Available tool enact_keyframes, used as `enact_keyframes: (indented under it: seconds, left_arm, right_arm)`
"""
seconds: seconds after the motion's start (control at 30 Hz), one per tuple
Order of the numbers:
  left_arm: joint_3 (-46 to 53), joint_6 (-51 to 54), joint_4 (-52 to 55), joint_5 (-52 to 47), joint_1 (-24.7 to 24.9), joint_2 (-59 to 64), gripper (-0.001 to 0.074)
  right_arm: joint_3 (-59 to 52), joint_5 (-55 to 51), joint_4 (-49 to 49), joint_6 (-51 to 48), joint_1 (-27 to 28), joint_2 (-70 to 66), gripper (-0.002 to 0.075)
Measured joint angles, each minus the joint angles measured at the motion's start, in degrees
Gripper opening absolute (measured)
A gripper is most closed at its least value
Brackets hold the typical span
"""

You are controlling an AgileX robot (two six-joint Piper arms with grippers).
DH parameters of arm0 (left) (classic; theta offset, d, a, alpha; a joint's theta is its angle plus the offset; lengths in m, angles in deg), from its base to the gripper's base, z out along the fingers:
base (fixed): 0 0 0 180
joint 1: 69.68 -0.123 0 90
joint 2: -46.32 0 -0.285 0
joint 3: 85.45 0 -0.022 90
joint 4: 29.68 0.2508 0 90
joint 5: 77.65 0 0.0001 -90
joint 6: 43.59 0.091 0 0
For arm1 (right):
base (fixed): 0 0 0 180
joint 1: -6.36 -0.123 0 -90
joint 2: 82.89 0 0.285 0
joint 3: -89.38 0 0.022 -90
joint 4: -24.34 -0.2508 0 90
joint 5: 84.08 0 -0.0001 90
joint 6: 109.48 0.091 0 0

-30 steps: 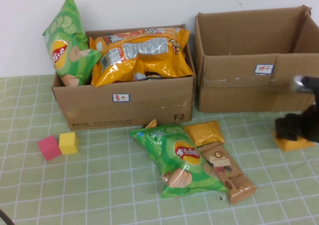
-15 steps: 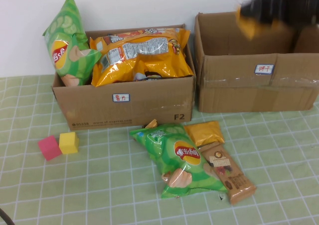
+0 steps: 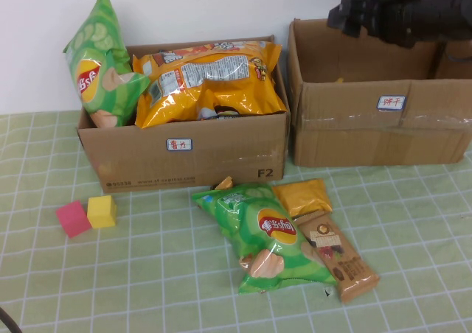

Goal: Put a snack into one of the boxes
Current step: Pick up the biscuit

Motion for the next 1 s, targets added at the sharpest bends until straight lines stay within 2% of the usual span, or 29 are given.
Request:
enact_keyframes:
  seconds: [0.13, 0.4, 0.53, 0.63, 0.67, 0.73, 0.8, 1.0]
  left_arm:
    - [0.64, 0.00, 0.00, 0.07, 0.00, 0.00, -0.0002]
    - [2.80, 0.00, -1.30, 3.25, 0.00, 0.00, -0.0002]
    - [2.80, 0.00, -1.47, 3.33, 0.00, 0.00, -0.0002]
    - [2.80, 0.00, -2.13, 3.33, 0.00, 0.00, -0.0002]
    - [2.80, 0.00, -2.50, 3.33, 0.00, 0.00, -0.0002]
    - [2.80, 0.11, -2.50, 3.33, 0.00, 0.00, -0.0002]
    - [2.80, 0.11, -2.50, 3.33, 0.00, 0.00, -0.0002]
    - [2.80, 0.20, -2.50, 3.33, 0.00, 0.00, -0.0002]
  right_arm:
    - [3.45, -4.95, 2.05, 0.11, 0.00, 0.16, 0.0582]
    - [8.06, -27.10, 12.00, 1.14, 0.00, 5.60, 0.0459]
    - [8.31, -33.78, 18.42, 3.54, 0.00, 8.73, 0.0397]
    - [8.17, -37.24, 24.42, 6.77, 0.00, 9.98, 0.0337]
    - [5.63, -42.06, 28.71, 9.06, 0.00, 10.62, 0.0227]
    - [3.12, -44.00, 28.30, 7.34, 0.00, 10.75, 0.0125]
    - [0.03, -44.35, 25.76, 5.58, 0.00, 10.85, 0.0060]
    - [-14.03, -38.74, 18.51, 3.46, 0.00, 13.17, 0.0011]
